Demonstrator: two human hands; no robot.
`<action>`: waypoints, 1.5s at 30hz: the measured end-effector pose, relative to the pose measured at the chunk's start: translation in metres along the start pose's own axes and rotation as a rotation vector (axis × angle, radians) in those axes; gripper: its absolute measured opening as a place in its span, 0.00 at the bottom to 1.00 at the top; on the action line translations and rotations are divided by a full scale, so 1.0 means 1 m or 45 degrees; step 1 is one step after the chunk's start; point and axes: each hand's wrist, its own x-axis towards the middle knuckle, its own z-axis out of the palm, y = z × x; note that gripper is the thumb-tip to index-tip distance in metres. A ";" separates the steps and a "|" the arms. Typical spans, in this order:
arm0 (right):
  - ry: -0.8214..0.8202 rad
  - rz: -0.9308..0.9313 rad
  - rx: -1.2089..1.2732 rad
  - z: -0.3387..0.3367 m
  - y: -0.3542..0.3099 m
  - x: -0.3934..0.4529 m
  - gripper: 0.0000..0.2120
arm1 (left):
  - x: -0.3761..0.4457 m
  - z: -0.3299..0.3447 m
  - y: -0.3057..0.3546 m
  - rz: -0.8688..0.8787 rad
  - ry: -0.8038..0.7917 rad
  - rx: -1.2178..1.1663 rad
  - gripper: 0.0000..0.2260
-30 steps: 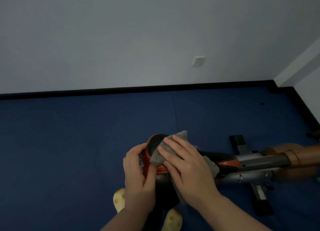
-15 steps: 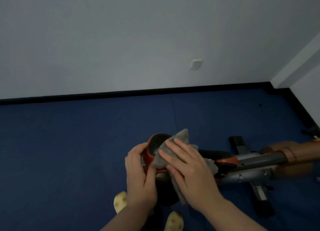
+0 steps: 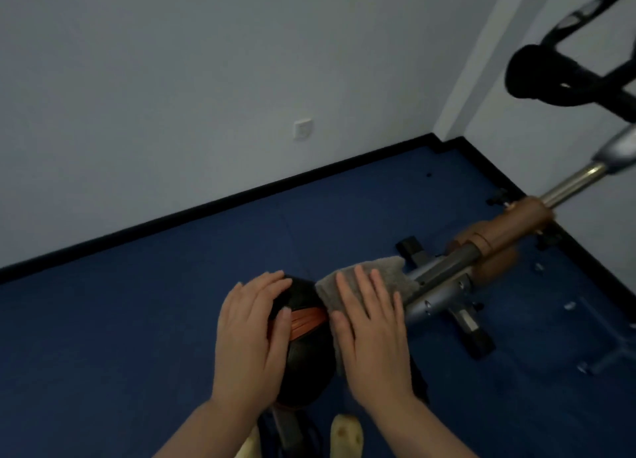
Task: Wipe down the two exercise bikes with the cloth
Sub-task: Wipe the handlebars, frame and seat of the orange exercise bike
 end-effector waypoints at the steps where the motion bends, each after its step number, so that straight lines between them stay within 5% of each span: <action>1: 0.044 0.108 0.033 0.005 -0.006 -0.006 0.26 | 0.008 -0.002 0.001 0.046 -0.061 0.031 0.16; 6: 0.142 0.238 0.158 0.022 -0.022 -0.020 0.24 | 0.022 0.000 -0.006 0.095 -0.237 0.120 0.16; 12: 0.284 0.627 0.419 0.012 -0.030 0.020 0.25 | 0.020 0.007 -0.015 0.059 -0.119 -0.047 0.15; 20: 0.294 0.901 1.097 0.028 -0.079 -0.022 0.26 | 0.012 0.013 -0.024 -0.282 0.057 -0.458 0.16; 23: 0.424 1.089 1.218 0.030 -0.086 -0.020 0.25 | 0.012 0.011 -0.026 -0.240 0.002 -0.449 0.16; 27: 0.361 1.045 1.021 0.043 -0.115 -0.043 0.21 | 0.015 0.005 -0.035 -0.109 -0.118 -0.421 0.15; 32: 0.405 1.201 1.633 0.021 -0.072 -0.018 0.20 | 0.022 -0.009 -0.058 0.019 -0.409 -0.530 0.13; 38: 0.627 1.225 1.309 0.054 -0.125 -0.042 0.21 | 0.031 -0.015 -0.075 0.119 -0.598 -0.617 0.18; 42: 0.569 1.188 1.276 0.037 -0.098 -0.020 0.19 | 0.032 -0.015 -0.076 0.129 -0.633 -0.618 0.18; 45: 0.537 0.994 0.866 0.047 -0.119 -0.036 0.22 | 0.032 -0.017 -0.075 0.117 -0.649 -0.634 0.19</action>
